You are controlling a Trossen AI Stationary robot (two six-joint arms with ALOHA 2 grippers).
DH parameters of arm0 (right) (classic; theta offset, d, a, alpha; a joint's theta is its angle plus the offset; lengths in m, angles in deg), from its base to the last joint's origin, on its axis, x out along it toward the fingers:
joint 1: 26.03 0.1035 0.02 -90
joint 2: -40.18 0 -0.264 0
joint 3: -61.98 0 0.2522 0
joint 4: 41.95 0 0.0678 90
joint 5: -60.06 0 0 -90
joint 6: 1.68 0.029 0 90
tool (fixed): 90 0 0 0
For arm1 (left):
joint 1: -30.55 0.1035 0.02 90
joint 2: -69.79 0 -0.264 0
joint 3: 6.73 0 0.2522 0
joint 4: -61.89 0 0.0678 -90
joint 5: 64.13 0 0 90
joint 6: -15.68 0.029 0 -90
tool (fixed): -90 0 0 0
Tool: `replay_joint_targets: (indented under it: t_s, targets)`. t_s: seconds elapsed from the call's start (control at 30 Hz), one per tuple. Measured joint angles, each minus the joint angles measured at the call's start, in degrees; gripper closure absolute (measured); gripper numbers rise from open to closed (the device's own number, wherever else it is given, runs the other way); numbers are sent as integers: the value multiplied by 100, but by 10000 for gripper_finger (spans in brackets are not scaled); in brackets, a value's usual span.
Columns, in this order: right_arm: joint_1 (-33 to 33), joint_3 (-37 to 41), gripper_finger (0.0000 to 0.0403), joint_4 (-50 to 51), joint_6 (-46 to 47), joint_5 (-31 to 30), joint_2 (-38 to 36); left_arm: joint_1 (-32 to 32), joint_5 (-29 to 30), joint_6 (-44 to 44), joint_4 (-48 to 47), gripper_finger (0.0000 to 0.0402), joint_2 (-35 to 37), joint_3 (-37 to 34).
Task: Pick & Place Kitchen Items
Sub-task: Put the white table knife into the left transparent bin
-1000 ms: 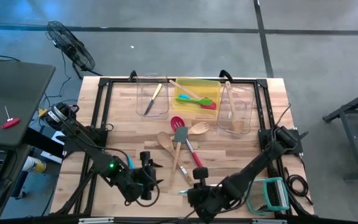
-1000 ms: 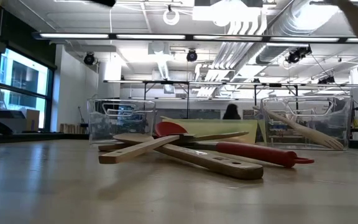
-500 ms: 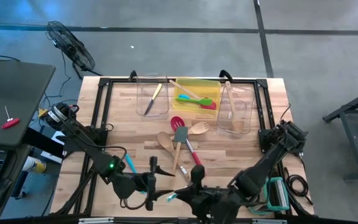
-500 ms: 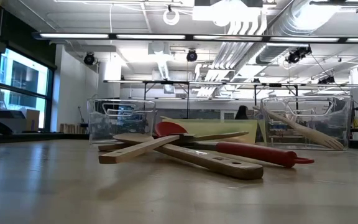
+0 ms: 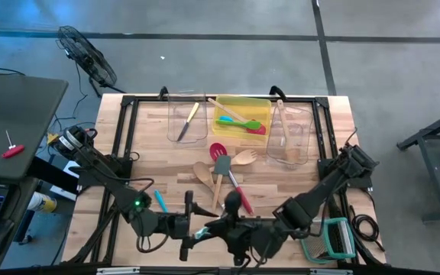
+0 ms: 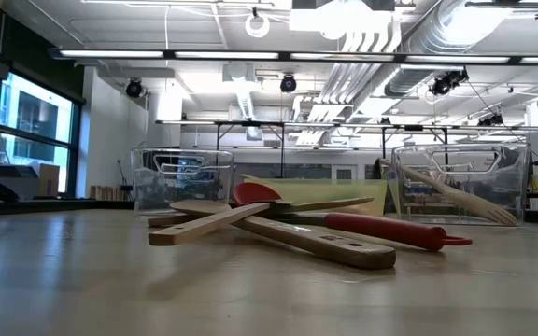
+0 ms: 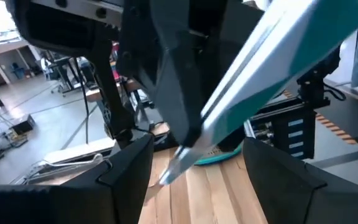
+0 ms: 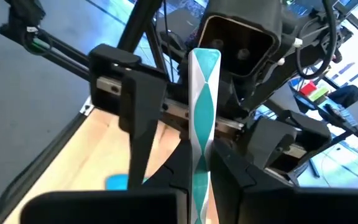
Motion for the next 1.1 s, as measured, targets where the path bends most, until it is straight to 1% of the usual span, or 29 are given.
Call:
replay_joint_targets:
  t_s: [0.07, 0.17, 0.23, 0.33, 0.43, 0.53, 0.6, 0.7, 0.77, 0.9, 1.03, 1.1]
  targets:
    - [-52, 0, 381, 6, -16, 70, 0, 48, 3, -1, -7, 158, 0, 0]
    - [-112, 0, 381, -5, -20, 373, 0, 151, 1, 3, 5, 158, 0, 0]
    - [-139, 0, 381, 1, -22, 432, 0, 227, -1, 1, -3, 160, 0, 0]
    - [-133, 0, 381, 8, -136, 404, 0, 285, -31, -1, -11, 179, 0, 0]
    - [-130, 0, 381, 10, -189, 343, 0, 308, -81, 1, -45, 215, 0, 0]
    - [-121, 0, 381, 12, -219, 322, 0, 300, -103, 8, -69, 261, 0, 0]
    - [-123, 0, 381, 10, -262, 301, 0, 300, -108, 53, -79, 302, 0, 0]
    - [-128, 0, 376, -14, -135, 230, -4, 291, -97, 251, -140, 374, 0, 0]
    - [-132, 0, 352, -14, -124, 256, -14, 291, -87, 222, -123, 382, 0, 0]
    - [-117, -2, 274, 15, 18, 244, -13, 291, -77, 102, -128, 383, 0, 0]
    - [169, 0, 200, -88, -434, -421, -44, 306, 113, 87, -202, 383, 0, 0]
    - [403, 0, 169, -161, -685, -980, -94, 305, 294, 114, -232, 383, 10, 0]
